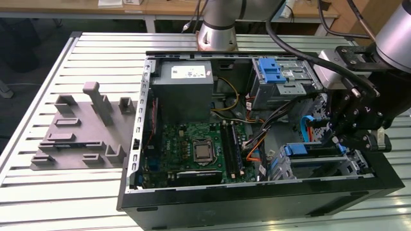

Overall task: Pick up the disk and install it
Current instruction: 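Insert the first disk wire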

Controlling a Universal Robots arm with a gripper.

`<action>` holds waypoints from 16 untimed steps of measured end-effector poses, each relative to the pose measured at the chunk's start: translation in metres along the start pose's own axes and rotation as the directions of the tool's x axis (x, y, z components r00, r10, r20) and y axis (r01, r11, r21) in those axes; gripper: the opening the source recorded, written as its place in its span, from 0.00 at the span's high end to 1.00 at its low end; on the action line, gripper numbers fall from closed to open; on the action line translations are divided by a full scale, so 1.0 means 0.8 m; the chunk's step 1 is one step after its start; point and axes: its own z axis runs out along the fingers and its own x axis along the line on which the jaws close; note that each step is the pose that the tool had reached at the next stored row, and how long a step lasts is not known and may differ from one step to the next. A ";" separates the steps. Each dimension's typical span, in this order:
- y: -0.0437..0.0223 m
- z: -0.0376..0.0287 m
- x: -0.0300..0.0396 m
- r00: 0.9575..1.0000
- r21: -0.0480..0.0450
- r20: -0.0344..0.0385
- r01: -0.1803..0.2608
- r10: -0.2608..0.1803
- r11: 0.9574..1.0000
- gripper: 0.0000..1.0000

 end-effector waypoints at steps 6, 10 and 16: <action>-0.0004 0.0000 -0.0001 1.000 0.000 0.000 0.000 0.000 1.000 0.89; -0.0004 0.0001 -0.0001 1.000 0.000 0.000 0.000 0.000 1.000 0.89; -0.0003 -0.0010 -0.0001 1.000 0.024 0.001 0.000 0.000 1.000 0.89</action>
